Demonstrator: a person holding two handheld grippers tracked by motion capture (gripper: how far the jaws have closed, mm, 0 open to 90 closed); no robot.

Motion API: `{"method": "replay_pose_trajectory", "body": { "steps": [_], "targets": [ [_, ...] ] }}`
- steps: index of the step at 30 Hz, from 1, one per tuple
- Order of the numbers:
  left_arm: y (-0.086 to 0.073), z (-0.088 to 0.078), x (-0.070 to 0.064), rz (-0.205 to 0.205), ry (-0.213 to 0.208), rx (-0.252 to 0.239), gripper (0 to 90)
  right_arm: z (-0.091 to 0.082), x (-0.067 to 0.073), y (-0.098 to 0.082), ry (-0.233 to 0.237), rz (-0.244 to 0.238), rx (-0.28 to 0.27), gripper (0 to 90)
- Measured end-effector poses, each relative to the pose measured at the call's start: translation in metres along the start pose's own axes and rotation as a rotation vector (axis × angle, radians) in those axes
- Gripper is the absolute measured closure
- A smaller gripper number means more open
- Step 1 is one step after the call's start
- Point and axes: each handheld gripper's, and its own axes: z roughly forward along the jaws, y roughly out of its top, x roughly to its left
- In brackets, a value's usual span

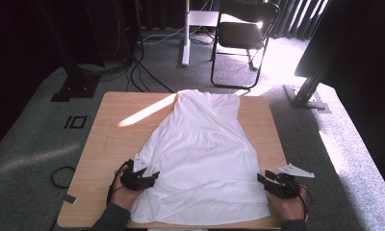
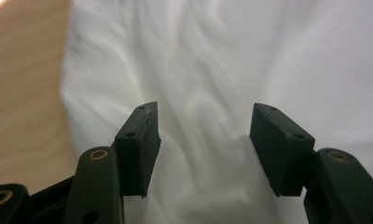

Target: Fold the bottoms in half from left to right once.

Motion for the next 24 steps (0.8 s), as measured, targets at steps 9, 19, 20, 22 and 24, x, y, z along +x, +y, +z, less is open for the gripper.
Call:
{"method": "replay_pose_trajectory", "body": {
  "steps": [9, 19, 20, 22, 24],
  "targets": [
    [0.042, 0.033, 0.051, -0.095, 0.087, -0.003, 37.9, 0.066, -0.016, 0.056, -0.078, -0.05, 0.004, 51.3],
    [0.054, 0.087, 0.063, -0.103, 0.061, 0.096, 47.1, 0.13, -0.035, 0.086, -0.104, -0.07, 0.1, 54.5],
    [0.052, 0.088, 0.065, -0.107, 0.027, 0.104, 57.0, 0.134, -0.036, 0.085, -0.103, -0.063, 0.116, 62.0],
    [0.052, 0.086, 0.063, -0.086, 0.014, 0.111, 74.6, 0.137, -0.038, 0.082, -0.102, -0.045, 0.125, 78.2],
    [0.052, 0.083, 0.059, -0.055, 0.022, 0.126, 83.9, 0.134, -0.038, 0.08, -0.09, -0.014, 0.131, 86.6]
  ]
}}
